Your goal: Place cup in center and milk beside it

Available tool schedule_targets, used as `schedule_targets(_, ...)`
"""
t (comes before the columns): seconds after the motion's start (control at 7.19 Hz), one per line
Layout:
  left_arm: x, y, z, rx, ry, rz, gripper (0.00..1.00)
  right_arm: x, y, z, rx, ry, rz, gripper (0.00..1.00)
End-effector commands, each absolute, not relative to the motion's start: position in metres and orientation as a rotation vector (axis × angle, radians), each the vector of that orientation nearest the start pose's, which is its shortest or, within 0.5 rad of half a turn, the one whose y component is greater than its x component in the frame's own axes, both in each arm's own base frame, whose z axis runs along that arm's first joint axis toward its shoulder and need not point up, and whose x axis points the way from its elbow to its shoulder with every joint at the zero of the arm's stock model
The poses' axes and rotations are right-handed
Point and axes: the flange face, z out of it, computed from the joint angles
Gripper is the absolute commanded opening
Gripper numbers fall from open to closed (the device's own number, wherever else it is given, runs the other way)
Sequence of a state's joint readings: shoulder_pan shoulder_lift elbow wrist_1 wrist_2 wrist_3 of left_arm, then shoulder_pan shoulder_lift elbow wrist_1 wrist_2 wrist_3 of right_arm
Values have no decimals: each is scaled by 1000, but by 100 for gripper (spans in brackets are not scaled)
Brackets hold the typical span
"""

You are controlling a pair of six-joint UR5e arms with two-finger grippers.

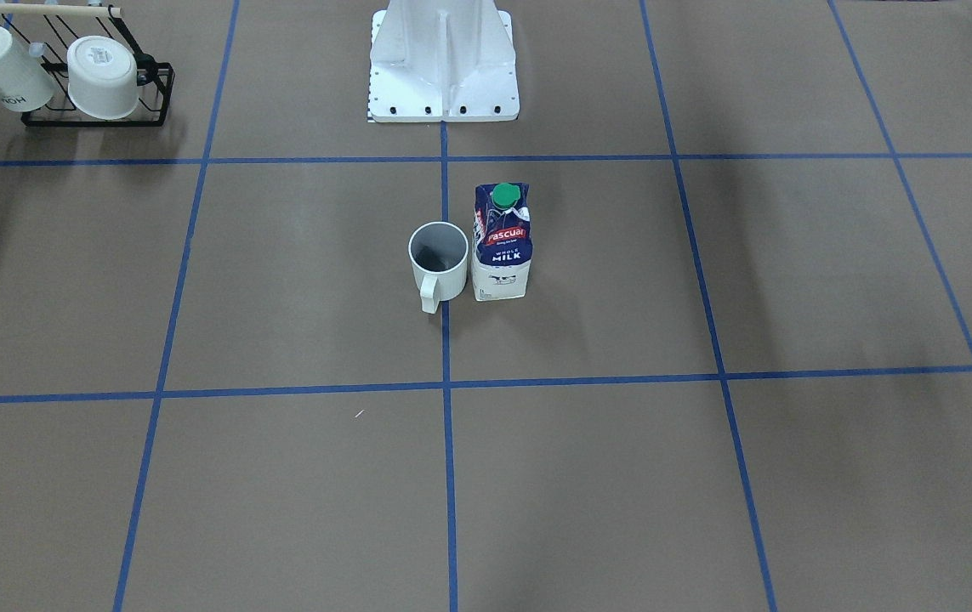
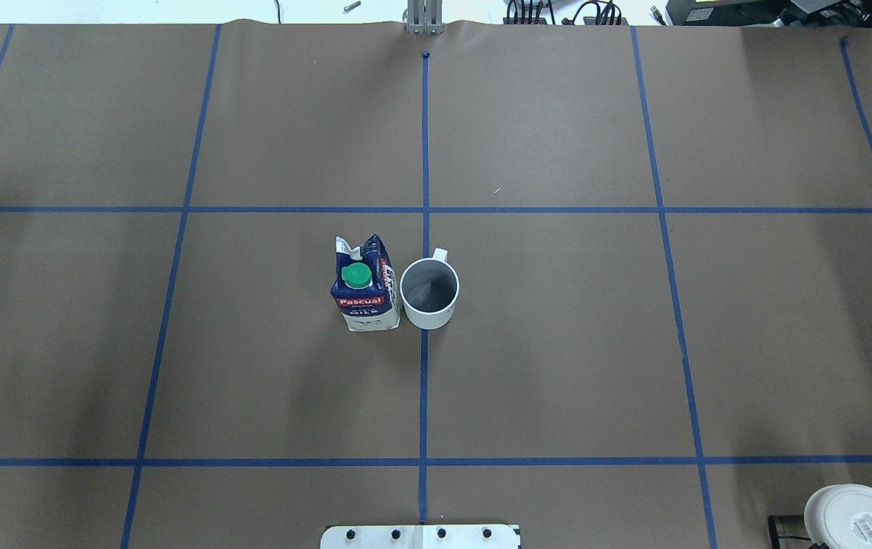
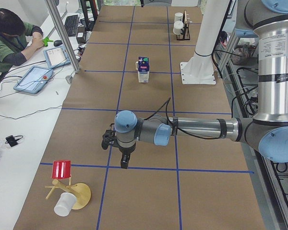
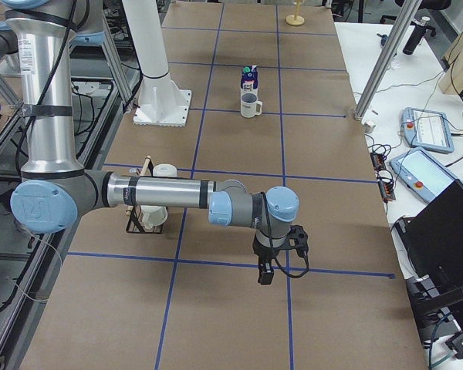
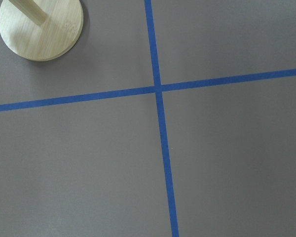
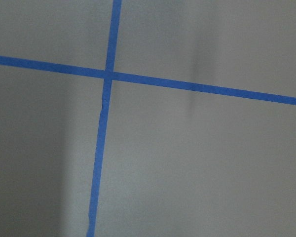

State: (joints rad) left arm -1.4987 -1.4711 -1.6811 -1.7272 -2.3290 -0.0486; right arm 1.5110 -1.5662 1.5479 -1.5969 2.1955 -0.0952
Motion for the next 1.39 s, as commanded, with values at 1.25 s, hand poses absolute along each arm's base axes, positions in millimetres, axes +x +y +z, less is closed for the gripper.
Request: schedule_targets(1.25, -32, -463, 633, 118, 766, 86, 98, 44, -495, 677, -27, -647, -137, 100)
